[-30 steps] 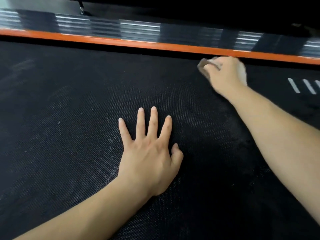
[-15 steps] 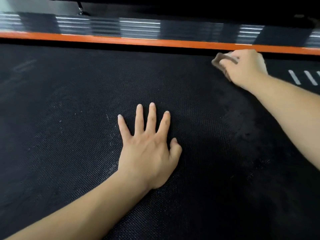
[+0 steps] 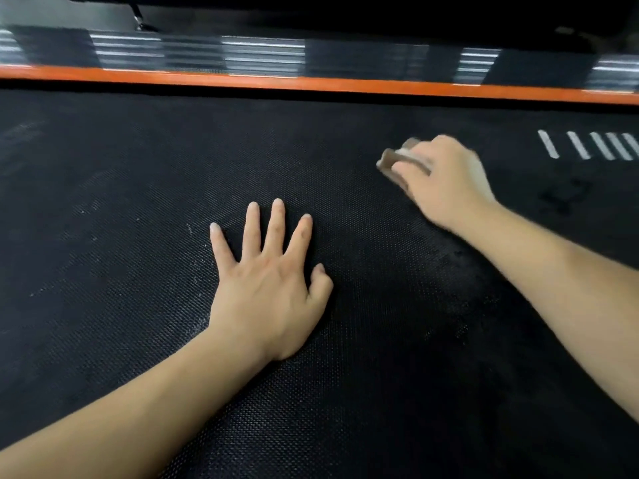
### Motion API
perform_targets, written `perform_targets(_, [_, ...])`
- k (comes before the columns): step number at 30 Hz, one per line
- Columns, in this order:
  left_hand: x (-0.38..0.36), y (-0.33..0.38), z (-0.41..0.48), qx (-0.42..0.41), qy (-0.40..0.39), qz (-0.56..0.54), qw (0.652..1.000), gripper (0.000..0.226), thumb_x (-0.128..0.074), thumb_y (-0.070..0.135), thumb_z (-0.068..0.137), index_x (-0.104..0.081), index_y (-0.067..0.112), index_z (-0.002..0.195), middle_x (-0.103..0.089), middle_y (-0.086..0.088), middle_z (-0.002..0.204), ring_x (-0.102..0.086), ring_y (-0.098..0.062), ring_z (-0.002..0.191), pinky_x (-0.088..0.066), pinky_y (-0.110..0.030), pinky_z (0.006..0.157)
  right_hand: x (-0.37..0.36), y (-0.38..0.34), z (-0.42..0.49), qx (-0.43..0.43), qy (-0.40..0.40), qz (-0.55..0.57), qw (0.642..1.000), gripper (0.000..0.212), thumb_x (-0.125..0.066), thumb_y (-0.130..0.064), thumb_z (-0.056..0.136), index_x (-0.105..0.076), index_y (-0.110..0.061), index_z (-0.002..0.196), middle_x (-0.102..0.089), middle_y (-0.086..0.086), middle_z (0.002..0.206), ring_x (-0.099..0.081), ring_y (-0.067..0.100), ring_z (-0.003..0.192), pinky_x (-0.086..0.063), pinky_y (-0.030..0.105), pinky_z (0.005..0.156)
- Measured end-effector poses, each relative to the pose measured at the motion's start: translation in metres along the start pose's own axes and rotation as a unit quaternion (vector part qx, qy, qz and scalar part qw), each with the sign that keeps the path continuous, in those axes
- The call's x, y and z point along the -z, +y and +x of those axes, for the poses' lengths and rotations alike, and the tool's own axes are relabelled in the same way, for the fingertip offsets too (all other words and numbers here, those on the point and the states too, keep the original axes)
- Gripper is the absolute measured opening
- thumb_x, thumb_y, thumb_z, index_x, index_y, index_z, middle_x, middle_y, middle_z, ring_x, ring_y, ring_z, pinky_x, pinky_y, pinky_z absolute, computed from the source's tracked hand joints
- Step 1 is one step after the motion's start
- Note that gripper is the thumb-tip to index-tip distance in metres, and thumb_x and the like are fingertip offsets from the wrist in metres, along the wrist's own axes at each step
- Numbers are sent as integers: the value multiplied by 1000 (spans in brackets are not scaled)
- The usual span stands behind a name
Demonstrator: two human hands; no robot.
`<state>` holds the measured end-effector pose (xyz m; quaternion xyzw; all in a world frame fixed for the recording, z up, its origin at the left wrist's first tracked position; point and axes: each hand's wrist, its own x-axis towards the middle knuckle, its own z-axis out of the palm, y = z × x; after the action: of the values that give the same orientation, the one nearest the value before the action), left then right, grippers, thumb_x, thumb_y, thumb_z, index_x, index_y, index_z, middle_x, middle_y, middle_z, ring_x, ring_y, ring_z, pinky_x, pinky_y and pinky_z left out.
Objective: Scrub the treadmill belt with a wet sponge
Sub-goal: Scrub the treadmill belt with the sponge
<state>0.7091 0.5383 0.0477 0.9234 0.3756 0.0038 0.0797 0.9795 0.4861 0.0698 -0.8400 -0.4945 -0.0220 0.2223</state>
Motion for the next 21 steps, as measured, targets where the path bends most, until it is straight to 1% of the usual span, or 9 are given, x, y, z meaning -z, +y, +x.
perform_targets(3, [-1,-1,0,1,2,-1,1000,75,-9,61,93,-10,31,162,3,-4,172,13,-30,157,8,-67,121,9,3,-14,49,-42,11,998,25,-59,-38,99,-76,-20,100,-56,3,90,-55,24,84,-42,35,74])
perform_targets(7, [-1,-1,0,3,0,-3,1000,76,-10,61,93,-10,31,162,3,-4,173,12,-29,158,6,-67,121,13,18,10,-65,33,8,997,28,-55,-44,97,-75,-25,100,-62,3,96,-60,26,94,-41,33,74])
perform_targets(10, [0,-1,1,3,-1,-1,1000,76,-9,61,93,-9,31,162,3,-4,172,12,-29,157,7,-67,121,5,-4,-30,31,-23,14,999,20,-56,-40,99,-73,-31,96,-52,-3,87,-51,18,79,-35,31,68])
perform_targets(12, [0,-1,1,5,-1,-3,1000,76,-10,61,92,-9,32,162,3,-3,172,13,-29,157,7,-67,121,16,-6,-48,78,-72,37,994,16,-59,-38,98,-73,-33,92,-51,-6,82,-52,17,77,-37,32,67])
perform_targets(13, [0,0,1,5,-2,-3,1000,76,-10,61,92,-9,32,162,3,-3,172,13,-29,157,7,-67,121,21,2,-43,70,-68,22,995,17,-60,-37,98,-74,-30,93,-53,-5,82,-55,20,80,-39,33,70])
perform_targets(15, [0,0,1,5,-1,-6,1000,76,-11,61,92,-10,32,162,2,-3,173,12,-29,158,6,-68,121,28,22,-19,-7,-11,3,1000,22,-59,-39,97,-76,-24,97,-61,1,87,-61,27,91,-44,36,76])
perform_targets(17, [0,0,1,7,0,-7,1000,76,-11,61,92,-12,31,162,1,-4,173,10,-29,158,6,-68,121,26,19,-17,-52,24,-4,998,27,-57,-41,97,-76,-22,102,-61,4,90,-61,33,94,-43,35,74])
perform_targets(19, [-1,0,1,6,2,-6,1000,76,-12,61,92,-13,31,162,0,-4,173,9,-30,158,5,-68,120,17,-1,-45,13,-8,-2,1000,24,-58,-41,98,-74,-23,99,-51,1,84,-57,30,84,-37,33,68])
perform_targets(21, [-1,-1,1,9,4,-7,1000,75,-13,61,92,-14,32,162,0,-4,173,9,-29,158,5,-68,120,18,-20,-79,91,-69,41,993,22,-59,-41,98,-73,-23,97,-49,-2,81,-54,24,76,-39,34,67])
